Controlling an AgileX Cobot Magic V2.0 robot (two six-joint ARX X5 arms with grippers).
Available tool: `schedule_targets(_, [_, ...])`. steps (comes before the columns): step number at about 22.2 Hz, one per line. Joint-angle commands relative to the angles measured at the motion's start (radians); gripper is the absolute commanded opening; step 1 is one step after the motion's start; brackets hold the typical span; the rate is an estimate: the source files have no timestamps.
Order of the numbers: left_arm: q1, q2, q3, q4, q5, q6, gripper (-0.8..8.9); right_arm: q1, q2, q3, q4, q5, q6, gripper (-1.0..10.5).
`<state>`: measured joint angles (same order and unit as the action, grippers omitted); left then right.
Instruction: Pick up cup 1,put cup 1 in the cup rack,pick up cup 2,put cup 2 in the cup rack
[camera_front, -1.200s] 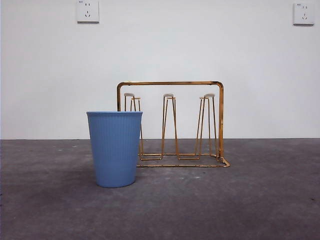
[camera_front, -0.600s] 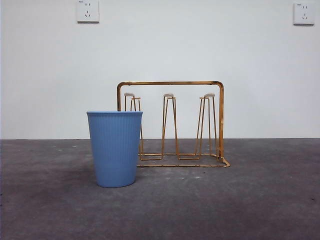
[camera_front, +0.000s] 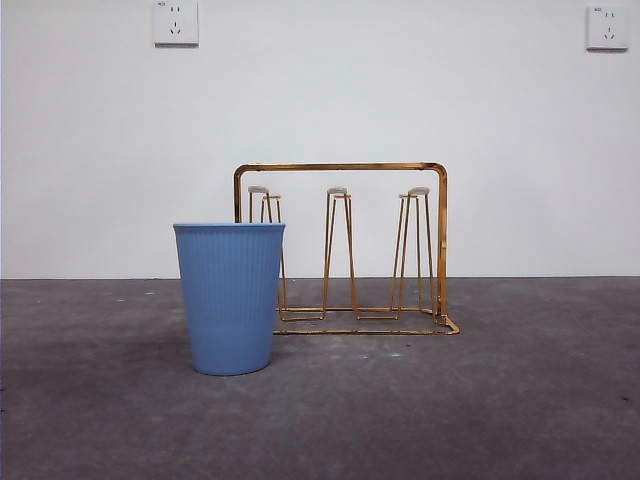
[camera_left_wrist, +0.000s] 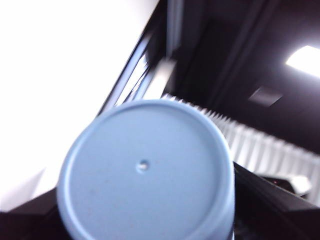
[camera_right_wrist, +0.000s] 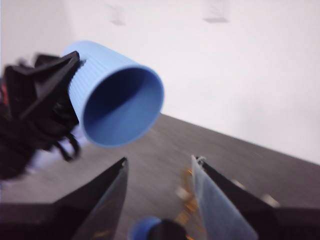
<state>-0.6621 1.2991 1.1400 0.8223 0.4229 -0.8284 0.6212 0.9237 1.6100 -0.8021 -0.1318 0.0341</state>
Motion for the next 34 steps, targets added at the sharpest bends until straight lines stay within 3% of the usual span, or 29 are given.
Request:
schedule_targets(1, [-0.005, -0.002, 0.003, -0.163, -0.038, 0.176, -0.08, 0.000, -0.037, -0.003, -0.087, 0.060, -0.046, 2.2])
schedule_targets(7, [-0.072, 0.010, 0.003, -0.416, -0.229, 0.450, -0.08, 0.000, -0.090, -0.003, -0.211, 0.164, -0.075, 2.2])
schedule_targets(13, [-0.132, 0.051, 0.003, -0.471, -0.348, 0.594, -0.08, 0.000, -0.091, -0.003, -0.255, 0.185, -0.091, 2.2])
schedule_targets(34, [-0.164, 0.420, 0.238, -0.661, -0.500, 0.737, -0.08, 0.000, -0.090, -0.003, -0.332, 0.219, -0.091, 2.2])
